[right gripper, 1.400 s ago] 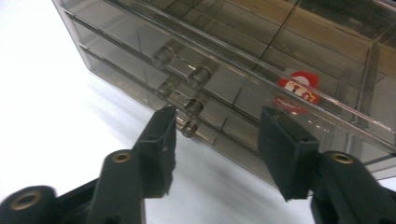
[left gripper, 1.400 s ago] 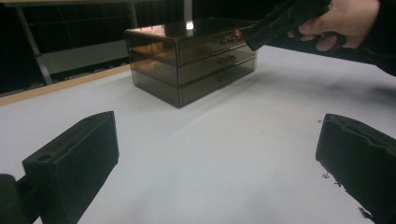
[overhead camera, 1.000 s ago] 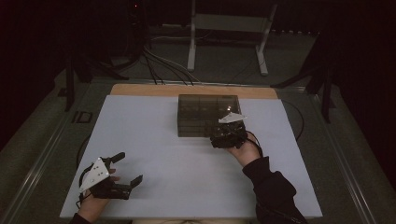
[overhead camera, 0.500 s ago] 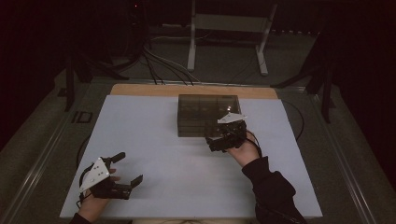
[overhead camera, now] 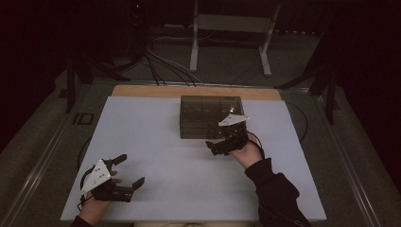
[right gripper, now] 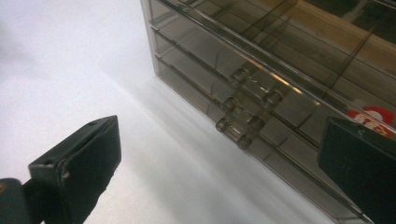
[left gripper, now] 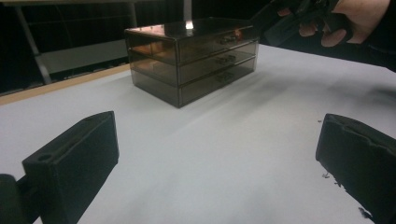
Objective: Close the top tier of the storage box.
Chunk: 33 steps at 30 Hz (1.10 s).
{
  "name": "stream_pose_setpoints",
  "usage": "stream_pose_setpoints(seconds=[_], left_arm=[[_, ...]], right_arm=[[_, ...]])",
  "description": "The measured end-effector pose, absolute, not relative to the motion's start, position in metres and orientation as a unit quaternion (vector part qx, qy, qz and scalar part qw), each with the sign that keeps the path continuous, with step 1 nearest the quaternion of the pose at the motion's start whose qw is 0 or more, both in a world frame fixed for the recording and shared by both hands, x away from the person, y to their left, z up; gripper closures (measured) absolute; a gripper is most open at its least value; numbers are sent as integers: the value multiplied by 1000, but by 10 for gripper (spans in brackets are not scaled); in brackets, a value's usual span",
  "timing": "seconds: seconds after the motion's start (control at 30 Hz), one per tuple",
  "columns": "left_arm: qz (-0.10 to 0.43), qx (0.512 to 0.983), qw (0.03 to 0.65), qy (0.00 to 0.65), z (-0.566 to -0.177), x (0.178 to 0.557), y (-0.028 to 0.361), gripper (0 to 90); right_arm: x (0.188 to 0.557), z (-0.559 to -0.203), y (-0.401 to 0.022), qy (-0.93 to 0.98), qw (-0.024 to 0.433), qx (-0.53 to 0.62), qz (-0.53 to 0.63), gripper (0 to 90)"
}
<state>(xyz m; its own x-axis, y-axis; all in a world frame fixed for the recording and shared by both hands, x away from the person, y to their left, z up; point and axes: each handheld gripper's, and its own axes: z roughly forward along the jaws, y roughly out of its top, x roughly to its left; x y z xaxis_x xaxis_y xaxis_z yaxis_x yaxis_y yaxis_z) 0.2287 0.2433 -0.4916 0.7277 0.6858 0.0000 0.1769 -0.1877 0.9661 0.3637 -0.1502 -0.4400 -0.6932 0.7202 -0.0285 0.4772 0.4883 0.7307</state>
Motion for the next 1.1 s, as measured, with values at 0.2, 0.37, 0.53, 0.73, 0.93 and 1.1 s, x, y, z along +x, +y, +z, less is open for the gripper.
stream_pose_setpoints(seconds=[0.2,0.37,0.53,0.73,0.93,1.1], left_arm=[[225,736,566,294,-491,228,244,2],[226,736,566,294,-491,228,244,2],[225,737,565,294,-492,228,244,2],[225,737,566,294,-491,228,244,2],[225,737,567,292,-491,228,243,2],[225,737,567,292,-491,228,243,2]], right_arm=[[362,-440,-149,850,161,344,365,0],[362,-437,-151,849,154,341,374,0],[360,-435,-151,850,153,331,380,0],[354,-433,-152,850,154,316,391,0],[350,-431,-158,848,153,311,402,0],[347,-431,-161,848,150,306,406,0]])
